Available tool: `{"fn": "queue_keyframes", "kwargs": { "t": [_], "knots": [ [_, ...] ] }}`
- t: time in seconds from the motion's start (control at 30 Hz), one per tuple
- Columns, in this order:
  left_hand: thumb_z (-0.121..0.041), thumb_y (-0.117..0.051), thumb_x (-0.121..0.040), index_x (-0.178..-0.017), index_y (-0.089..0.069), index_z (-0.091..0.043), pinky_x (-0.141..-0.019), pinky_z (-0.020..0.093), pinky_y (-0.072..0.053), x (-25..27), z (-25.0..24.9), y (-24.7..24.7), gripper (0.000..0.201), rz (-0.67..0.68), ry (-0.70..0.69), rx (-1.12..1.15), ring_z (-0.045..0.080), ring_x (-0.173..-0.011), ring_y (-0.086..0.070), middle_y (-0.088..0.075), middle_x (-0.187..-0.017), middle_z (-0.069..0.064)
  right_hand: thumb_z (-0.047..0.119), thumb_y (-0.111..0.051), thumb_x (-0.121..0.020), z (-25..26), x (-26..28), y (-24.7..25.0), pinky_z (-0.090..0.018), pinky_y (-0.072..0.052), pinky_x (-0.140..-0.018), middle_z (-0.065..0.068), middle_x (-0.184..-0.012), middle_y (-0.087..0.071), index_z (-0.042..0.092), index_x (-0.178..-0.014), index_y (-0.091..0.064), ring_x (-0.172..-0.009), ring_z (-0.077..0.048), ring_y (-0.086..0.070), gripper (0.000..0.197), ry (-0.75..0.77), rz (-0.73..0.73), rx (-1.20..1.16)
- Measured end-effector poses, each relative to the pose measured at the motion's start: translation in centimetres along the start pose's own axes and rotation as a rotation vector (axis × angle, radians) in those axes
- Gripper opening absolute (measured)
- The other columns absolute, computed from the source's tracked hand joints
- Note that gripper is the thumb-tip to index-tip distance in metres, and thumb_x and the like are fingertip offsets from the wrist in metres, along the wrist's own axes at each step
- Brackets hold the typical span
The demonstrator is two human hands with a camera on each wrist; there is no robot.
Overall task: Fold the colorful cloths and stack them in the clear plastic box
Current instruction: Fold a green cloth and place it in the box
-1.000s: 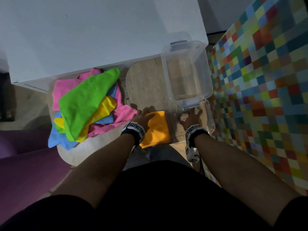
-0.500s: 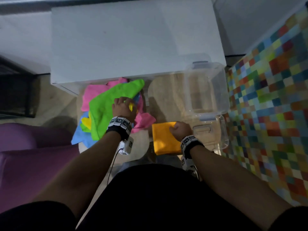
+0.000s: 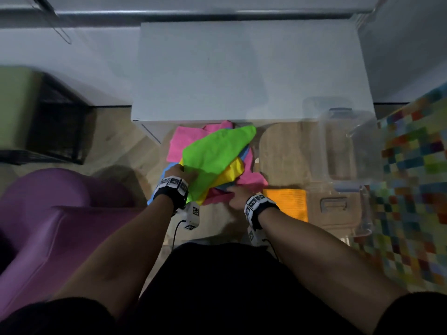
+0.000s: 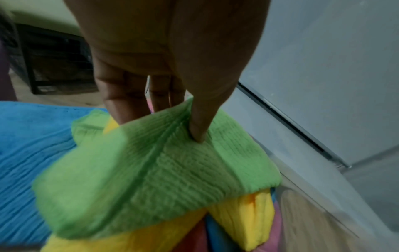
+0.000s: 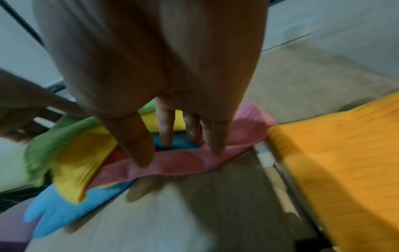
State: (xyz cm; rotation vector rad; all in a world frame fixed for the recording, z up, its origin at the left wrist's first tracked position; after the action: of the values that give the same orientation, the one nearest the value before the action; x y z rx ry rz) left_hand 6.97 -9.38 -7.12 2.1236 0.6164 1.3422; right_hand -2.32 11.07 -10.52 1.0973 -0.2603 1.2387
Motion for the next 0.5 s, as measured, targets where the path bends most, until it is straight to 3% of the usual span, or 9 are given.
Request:
{"fn": "queue_keyframes", "kwargs": {
  "t": [0.1, 0.17, 0.27, 0.33, 0.43, 0.5],
  "knots": [
    [-0.038, -0.074, -0.077, -0.114, -0.058, -0.012, -0.073, 0.029, -0.042, -0.5, 0.0, 1.4, 0.048, -0.072, -0.028, 0.075, 0.030, -0.097, -0.062, -0.064, -0.109, 0.012, 0.025, -0.052, -0.090, 1.6, -0.7, -1.9, -0.030, -0.039, -0.102, -0.011, -0.142, -0.049, 0.018, -0.136, -0.050, -0.129, -0.030, -0.048, 0.047, -0.047, 0.044, 0.062],
    [-0.036, -0.074, -0.078, -0.107, -0.059, -0.014, -0.071, 0.027, -0.040, -0.8, -0.6, 2.2, 0.040, -0.103, -0.098, 0.063, 0.027, -0.091, -0.061, -0.062, -0.097, 0.007, 0.029, -0.054, -0.089, 1.9, -0.7, -2.0, -0.029, -0.037, -0.104, -0.008, -0.144, -0.047, 0.019, -0.138, -0.049, -0.131, -0.028, -0.046, 0.050, -0.093, 0.019, 0.019],
    [-0.040, -0.072, -0.080, -0.091, -0.056, -0.017, -0.068, 0.027, -0.036, -1.3, -2.1, 2.7, 0.030, -0.086, -0.224, 0.077, 0.021, -0.076, -0.052, -0.055, -0.079, 0.000, 0.022, -0.063, -0.086, 1.6, -0.5, 0.3, -0.028, -0.046, -0.091, -0.008, -0.120, -0.066, 0.016, -0.111, -0.067, -0.113, -0.028, -0.060, 0.026, -0.140, -0.163, -0.169],
    [-0.043, -0.072, -0.080, -0.081, -0.052, -0.019, -0.064, 0.028, -0.039, -1.5, -2.9, 3.0, 0.032, -0.045, -0.267, 0.201, 0.020, -0.070, -0.051, -0.053, -0.071, -0.002, 0.025, -0.066, -0.084, 1.4, -0.6, 2.9, -0.030, -0.051, -0.078, -0.007, -0.098, -0.072, 0.015, -0.092, -0.069, -0.095, -0.027, -0.066, 0.013, -0.157, -0.336, -0.298],
    [-0.050, -0.067, -0.082, -0.073, -0.049, -0.020, -0.063, 0.028, -0.044, -1.0, -4.8, 3.7, 0.036, 0.011, -0.271, 0.342, 0.018, -0.065, -0.054, -0.058, -0.071, -0.001, 0.047, -0.076, -0.072, 2.6, -0.3, 6.4, -0.033, -0.057, -0.073, 0.001, -0.089, -0.071, 0.024, -0.090, -0.067, -0.083, -0.018, -0.069, 0.031, -0.116, -0.384, -0.532],
    [-0.053, -0.062, -0.085, -0.071, -0.048, -0.021, -0.060, 0.026, -0.044, -0.2, -6.8, 4.0, 0.038, 0.050, -0.285, 0.404, 0.016, -0.060, -0.053, -0.057, -0.066, -0.001, 0.059, -0.078, -0.064, 4.3, 0.2, 8.2, -0.034, -0.059, -0.065, 0.002, -0.094, -0.071, 0.030, -0.101, -0.063, -0.081, -0.017, -0.071, 0.049, -0.045, -0.333, -0.646]
  ]
}}
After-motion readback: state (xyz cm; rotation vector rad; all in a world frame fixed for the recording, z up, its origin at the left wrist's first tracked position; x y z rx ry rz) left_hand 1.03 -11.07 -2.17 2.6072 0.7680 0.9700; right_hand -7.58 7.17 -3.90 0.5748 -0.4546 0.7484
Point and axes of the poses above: each hand's wrist, its own x-axis away from the middle knuckle, its own y-axis out of the back of the hand, z = x × y, the point moved 5 cm from there along -x, towards the middle knuckle
